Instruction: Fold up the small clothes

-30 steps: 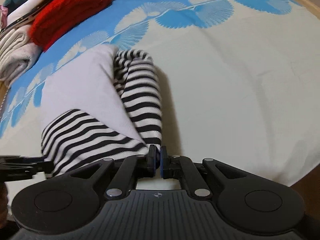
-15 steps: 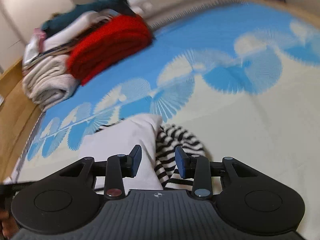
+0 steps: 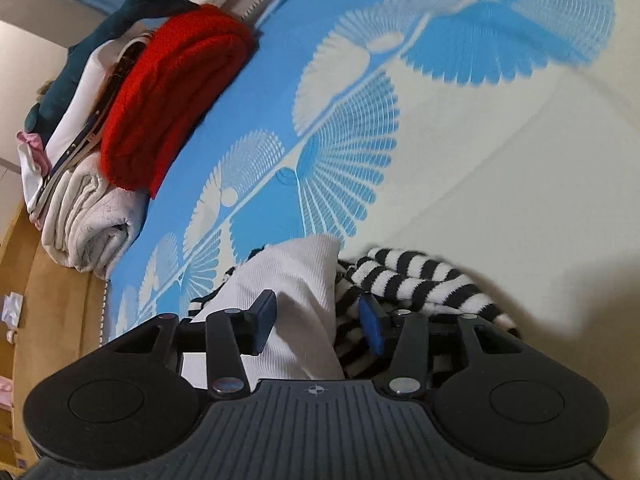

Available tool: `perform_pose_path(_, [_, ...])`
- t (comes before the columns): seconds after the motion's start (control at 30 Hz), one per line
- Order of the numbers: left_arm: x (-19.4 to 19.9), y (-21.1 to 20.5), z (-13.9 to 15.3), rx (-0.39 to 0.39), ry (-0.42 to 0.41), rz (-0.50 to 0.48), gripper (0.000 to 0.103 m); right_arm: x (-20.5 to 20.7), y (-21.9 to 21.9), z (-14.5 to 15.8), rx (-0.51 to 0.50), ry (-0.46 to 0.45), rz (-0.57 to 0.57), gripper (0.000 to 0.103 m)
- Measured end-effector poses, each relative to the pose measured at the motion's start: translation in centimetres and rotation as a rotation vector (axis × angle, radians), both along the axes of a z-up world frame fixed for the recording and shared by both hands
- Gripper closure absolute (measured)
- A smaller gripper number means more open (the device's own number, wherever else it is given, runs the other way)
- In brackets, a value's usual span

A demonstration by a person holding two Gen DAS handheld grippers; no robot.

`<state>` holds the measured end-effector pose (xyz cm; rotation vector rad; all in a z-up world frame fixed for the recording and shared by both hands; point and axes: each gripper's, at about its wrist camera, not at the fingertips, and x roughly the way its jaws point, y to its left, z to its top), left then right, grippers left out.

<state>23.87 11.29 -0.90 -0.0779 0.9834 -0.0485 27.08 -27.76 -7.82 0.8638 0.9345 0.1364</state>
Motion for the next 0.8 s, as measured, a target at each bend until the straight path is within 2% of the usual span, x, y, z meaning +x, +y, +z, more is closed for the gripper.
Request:
perform_pose_path(0.03, [0.1, 0.0, 0.0, -0.003, -0.001, 0.001, 0.053, 0.1, 0.2, 0.4, -0.011, -0.023, 0.009, 0.098])
perform_pose_path(0.1, [0.2, -0.2, 0.1, -0.007, -0.002, 0.001, 0.053, -0.4, -0.1, 2.8, -0.014, -0.126, 0.007, 0.099])
perform_pose_path(0.2, [0.2, -0.7, 0.3, -0.021, -0.017, -0.013, 0.053, -2.5, -1.1, 8.1, 0.023, -0.378, 0.009, 0.1])
perform_pose_path(0.23, [0.3, -0.9, 0.3, -0.022, -0.023, -0.019, 0.053, -3.1, -1.6, 8.9, -0.017, -0.408, -0.009, 0.1])
perform_pose_path(0.3, [0.3, -1.4, 0.4, -0.026, -0.029, -0.031, 0.053, -2.8, -2.2, 8.1, -0.156, -0.324, -0.064, 0.1])
perform_pose_path(0.33, [0.2, -1.6, 0.4, -0.031, -0.029, -0.037, 0.053, -2.1, -2.5, 6.8, -0.208, -0.239, -0.091, 0.1])
perform_pose_path(0.4, [0.0, -2.2, 0.4, -0.045, -0.027, -0.057, 0.053, -1.0, -2.5, 4.1, -0.266, -0.123, -0.102, 0.099])
perform_pose_path(0.47, [-0.2, -2.8, 0.1, -0.059, -0.017, -0.092, 0.053, -0.2, -1.4, 2.7, -0.303, -0.073, -0.041, 0.096])
perform_pose_path(0.5, [-0.3, -3.1, 0.0, -0.068, -0.011, -0.115, 0.053, -0.2, -0.9, 2.6, -0.315, -0.058, -0.031, 0.089])
perform_pose_path(0.53, [-0.5, -3.5, -0.1, -0.076, -0.007, -0.14, 0.053, -0.5, -0.5, 3.1, -0.335, -0.064, -0.041, 0.083])
perform_pose_path(0.6, [-0.7, -4.2, -0.3, -0.089, 0.005, -0.19, 0.053, -1.4, -0.3, 4.7, -0.375, -0.116, -0.065, 0.079])
perform_pose_path(0.67, [-1.0, -4.6, -0.6, -0.092, 0.011, -0.228, 0.053, -2.8, -0.3, 6.0, -0.407, -0.164, -0.056, 0.07])
perform_pose_path(0.7, [-1.2, -4.8, -0.7, -0.098, 0.017, -0.246, 0.053, -3.4, -0.4, 6.5, -0.404, -0.179, -0.037, 0.062])
perform_pose_path(0.8, [-1.6, -5.5, -1.5, -0.105, 0.049, -0.304, 0.053, -4.4, -0.2, 6.0, -0.35, -0.157, 0.106, 0.053])
